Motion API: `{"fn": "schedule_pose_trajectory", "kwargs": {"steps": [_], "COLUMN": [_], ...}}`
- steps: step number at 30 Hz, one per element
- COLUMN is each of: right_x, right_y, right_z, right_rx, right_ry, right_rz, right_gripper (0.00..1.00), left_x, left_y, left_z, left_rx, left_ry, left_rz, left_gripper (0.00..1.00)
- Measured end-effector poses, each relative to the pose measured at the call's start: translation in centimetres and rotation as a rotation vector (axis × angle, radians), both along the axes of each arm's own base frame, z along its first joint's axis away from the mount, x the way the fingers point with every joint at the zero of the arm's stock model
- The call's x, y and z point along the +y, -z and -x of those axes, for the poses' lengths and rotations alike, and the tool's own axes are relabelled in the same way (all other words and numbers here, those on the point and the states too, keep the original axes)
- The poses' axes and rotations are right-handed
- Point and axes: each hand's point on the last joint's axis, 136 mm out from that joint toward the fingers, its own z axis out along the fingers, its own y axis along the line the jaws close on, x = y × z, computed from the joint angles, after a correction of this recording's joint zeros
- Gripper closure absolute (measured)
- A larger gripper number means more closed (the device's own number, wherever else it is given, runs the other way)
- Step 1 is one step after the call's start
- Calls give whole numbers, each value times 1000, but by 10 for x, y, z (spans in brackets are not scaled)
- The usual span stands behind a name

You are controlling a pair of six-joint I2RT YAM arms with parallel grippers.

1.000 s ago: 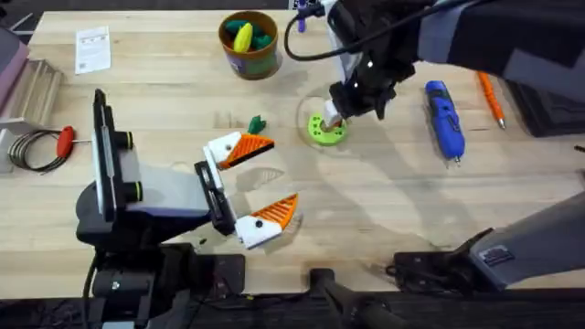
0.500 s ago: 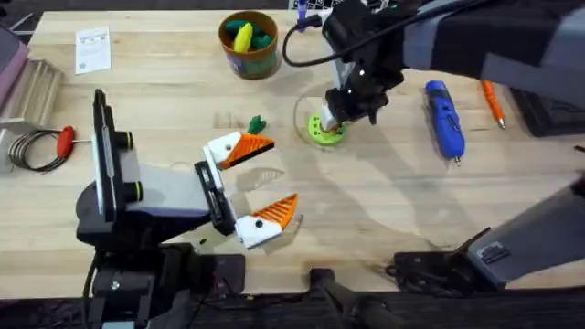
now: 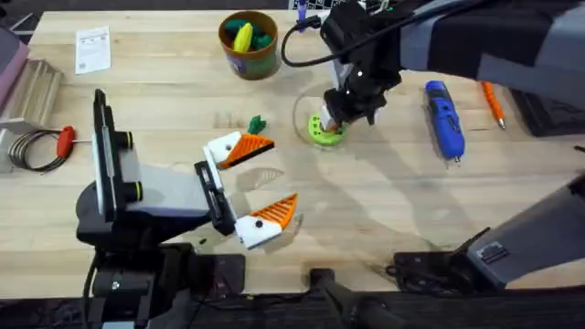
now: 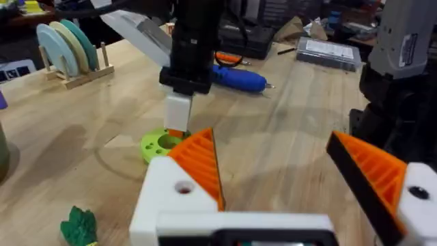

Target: Pick up the gripper from the table and insert it into the empty holder that is missing its gripper. Then pick up a screw, insert it into the mounting hole, and use the screwdriver to tighten it. Finally, clean up the table by picking up the vegetable and placing it into the bucket.

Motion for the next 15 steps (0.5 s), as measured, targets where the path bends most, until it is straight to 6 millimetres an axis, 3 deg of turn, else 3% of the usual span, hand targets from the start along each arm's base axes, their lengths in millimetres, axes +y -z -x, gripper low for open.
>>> {"fn": "schedule_pose_trajectory", "kwargs": {"steps": [7,15], "right_x": [0,2], "right_y": [0,-1], "right_z": [0,-3], "right_rx": [1,-11], "right_ry": [0,0], "right_rz": [0,-7], "right_gripper": [663,764], "left_x": [0,0], "left_y": [0,0], "left_z": [0,0], "left_rx": [0,-1], "left_ry": [0,0], "left_rz": [0,0], "left_gripper": [14,14]}}
